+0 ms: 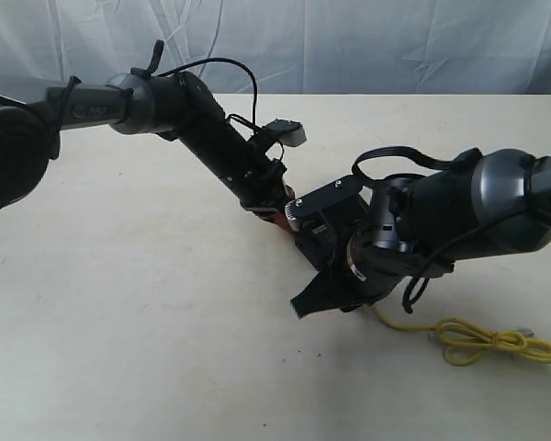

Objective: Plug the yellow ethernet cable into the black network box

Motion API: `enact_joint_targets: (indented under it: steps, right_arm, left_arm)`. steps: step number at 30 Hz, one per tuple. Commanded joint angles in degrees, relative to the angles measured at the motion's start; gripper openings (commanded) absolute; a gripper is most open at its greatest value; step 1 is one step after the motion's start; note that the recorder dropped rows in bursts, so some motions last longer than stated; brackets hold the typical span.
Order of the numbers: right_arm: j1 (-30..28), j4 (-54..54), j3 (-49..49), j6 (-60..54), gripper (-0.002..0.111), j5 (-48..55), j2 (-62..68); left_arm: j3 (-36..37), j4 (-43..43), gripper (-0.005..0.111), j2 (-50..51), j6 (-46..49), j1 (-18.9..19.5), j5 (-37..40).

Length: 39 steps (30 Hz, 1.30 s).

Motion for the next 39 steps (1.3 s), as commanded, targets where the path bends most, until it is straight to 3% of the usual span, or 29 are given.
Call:
enact_joint_targets:
  steps: [1,3,6,10,14,19,24,27,30,33,35,39]
  right_arm:
    - [-0.26,5.52,-0.83,0.05,0.040,3.04,-1.26]
    - [-0.36,9.52,-1.74,0.05,0.029,6.24,-3.40]
    - [-0.36,10.29,-2.13,-0.08,-0.001,8.68,-7.46]
    - [-3.81,16.49,-2.13,-7.40,0.000,10.48,-12.72]
    - [-10.70,33.53,-2.02,-26.02,-0.001,11.02,-17.19]
    - [-19.62,47.61,0.75,-43.76,-0.001,12.52,-25.66]
    - [-23.75,51.18,5.76,-47.19,-0.001,11.91,-38.12]
    - [-23.88,50.64,9.29,-47.19,-0.001,9.24,-47.77]
    - [-23.88,49.55,13.66,-47.19,-0.001,5.61,-56.10]
    - [-23.88,48.11,17.28,-47.19,-0.001,4.19,-67.05]
    - [-23.88,48.33,17.28,-47.19,-0.001,4.68,-72.02]
    - [-23.88,48.33,17.28,-47.19,-0.001,4.38,-77.84]
  left_arm:
    - [0.62,13.84,0.000,-3.21,-9.78,2.53,-5.32]
    - [0.62,19.25,0.000,-6.14,-15.97,3.92,-6.49]
    - [0.62,24.74,0.000,-11.36,-23.28,5.65,-5.29]
    - [3.73,28.57,0.000,-19.86,-26.42,6.10,-3.96]
    - [12.71,32.20,0.000,-33.22,-32.31,4.51,-9.46]
    - [30.44,35.00,0.000,-53.82,-39.00,2.03,-21.71]
    - [49.14,37.91,0.000,-77.94,-45.32,1.28,-36.71]
    - [58.47,40.94,0.000,-90.95,-46.25,1.42,-41.30]
    - [65.85,44.85,0.000,-101.59,-46.25,1.64,-41.16]
    - [71.93,47.38,0.000,-114.62,-46.25,1.64,-34.23]
    - [72.22,47.64,0.000,-119.89,-46.25,1.64,-27.55]
    - [72.22,47.64,0.000,-125.19,-46.25,1.64,-24.15]
